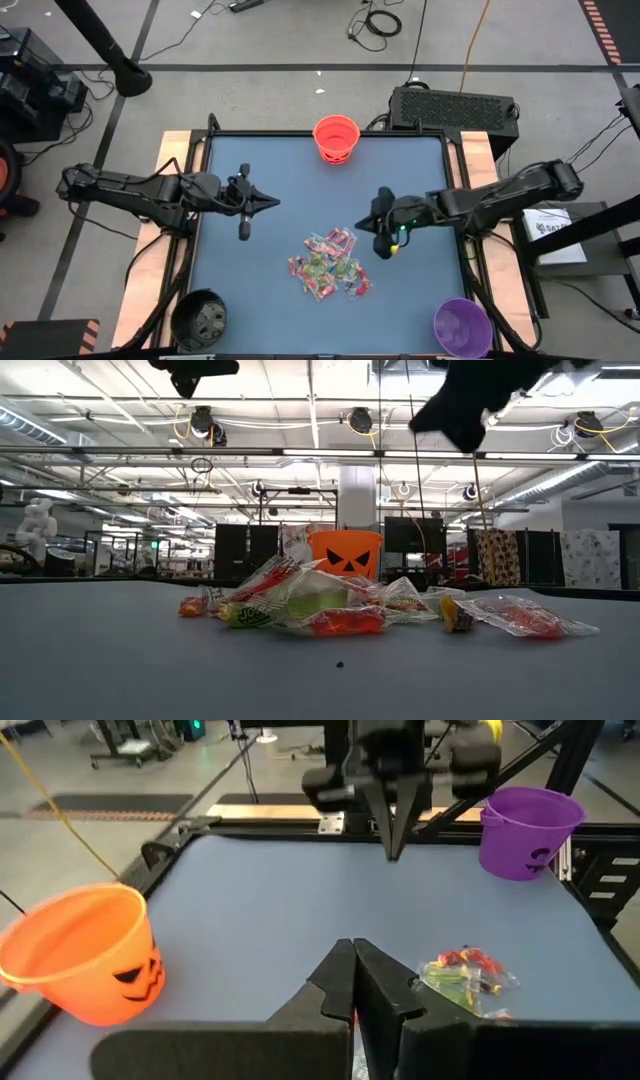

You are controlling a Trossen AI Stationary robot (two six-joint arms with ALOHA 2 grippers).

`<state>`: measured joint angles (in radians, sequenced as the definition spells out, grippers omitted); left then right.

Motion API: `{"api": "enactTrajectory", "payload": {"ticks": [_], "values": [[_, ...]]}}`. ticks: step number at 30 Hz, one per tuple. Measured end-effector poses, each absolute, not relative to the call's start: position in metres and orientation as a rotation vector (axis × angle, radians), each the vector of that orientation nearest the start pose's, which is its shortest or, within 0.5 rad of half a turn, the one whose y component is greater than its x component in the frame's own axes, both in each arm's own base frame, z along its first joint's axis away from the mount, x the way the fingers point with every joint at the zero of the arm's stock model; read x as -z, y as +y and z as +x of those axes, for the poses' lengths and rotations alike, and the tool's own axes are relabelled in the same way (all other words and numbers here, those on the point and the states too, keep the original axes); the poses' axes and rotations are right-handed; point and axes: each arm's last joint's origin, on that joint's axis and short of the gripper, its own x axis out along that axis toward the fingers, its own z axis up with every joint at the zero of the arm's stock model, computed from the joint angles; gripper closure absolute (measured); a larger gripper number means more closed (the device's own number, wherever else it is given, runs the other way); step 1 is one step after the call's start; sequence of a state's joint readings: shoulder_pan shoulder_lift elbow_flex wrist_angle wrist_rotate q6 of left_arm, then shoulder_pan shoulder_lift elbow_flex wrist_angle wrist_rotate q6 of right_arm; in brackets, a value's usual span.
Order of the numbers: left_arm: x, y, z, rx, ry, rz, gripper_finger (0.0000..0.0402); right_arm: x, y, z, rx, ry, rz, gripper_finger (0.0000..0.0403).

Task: Sort candy by brand, put in halloween buckets
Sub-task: Put the orange candy into the black bucket

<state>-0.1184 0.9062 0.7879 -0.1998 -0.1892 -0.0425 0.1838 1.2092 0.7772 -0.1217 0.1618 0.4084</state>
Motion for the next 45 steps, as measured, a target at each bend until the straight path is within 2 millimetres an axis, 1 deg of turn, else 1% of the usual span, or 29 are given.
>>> {"api": "enactTrajectory", "payload": {"ticks": [3,4,7,11,15,20,23,27,31,34,39,43,45], "values": [[-0.307,-0.019,0.202,-0.078,0.34,-0.018,0.0395,-0.224,0.045,0.259,0.097,0.55,0.323,0.0403],[-0.305,-0.019,0.205,-0.079,0.35,-0.017,0.0395,-0.218,0.046,0.261,0.099,0.556,0.329,0.0403],[-0.297,-0.02,0.212,-0.081,0.399,-0.009,0.0395,-0.208,0.047,0.267,0.097,0.584,0.312,0.0403],[-0.286,-0.022,0.224,-0.083,0.451,0.0,0.0395,-0.197,0.048,0.271,0.106,0.628,0.3,0.0403],[-0.275,-0.023,0.232,-0.085,0.503,0.008,0.0395,-0.197,0.048,0.271,0.104,0.625,0.296,0.0403],[-0.268,-0.023,0.238,-0.093,0.532,-0.014,0.039,-0.2,0.048,0.273,0.091,0.593,0.282,0.0403],[-0.263,-0.024,0.241,-0.104,0.552,-0.045,0.0365,-0.202,0.048,0.275,0.086,0.567,0.287,0.0403],[-0.255,-0.028,0.244,-0.103,0.601,-0.065,0.0318,-0.202,0.05,0.275,0.082,0.569,0.29,0.0403],[-0.243,-0.041,0.249,-0.032,0.67,-0.124,0.0281,-0.202,0.055,0.274,0.066,0.572,0.287,0.0403],[-0.227,-0.058,0.256,0.002,0.721,-0.131,0.0268,-0.202,0.059,0.273,0.059,0.573,0.296,0.0403],[-0.202,-0.078,0.268,0.019,0.765,-0.08,0.0265,-0.202,0.06,0.273,0.1,0.559,0.281,0.0403],[-0.19,-0.085,0.272,0.018,0.796,-0.054,0.0265,-0.203,0.058,0.273,0.154,0.538,0.266,0.0403],[-0.186,-0.087,0.271,0.059,0.825,-0.031,0.0265,-0.203,0.057,0.273,0.169,0.533,0.26,0.0403]]}}
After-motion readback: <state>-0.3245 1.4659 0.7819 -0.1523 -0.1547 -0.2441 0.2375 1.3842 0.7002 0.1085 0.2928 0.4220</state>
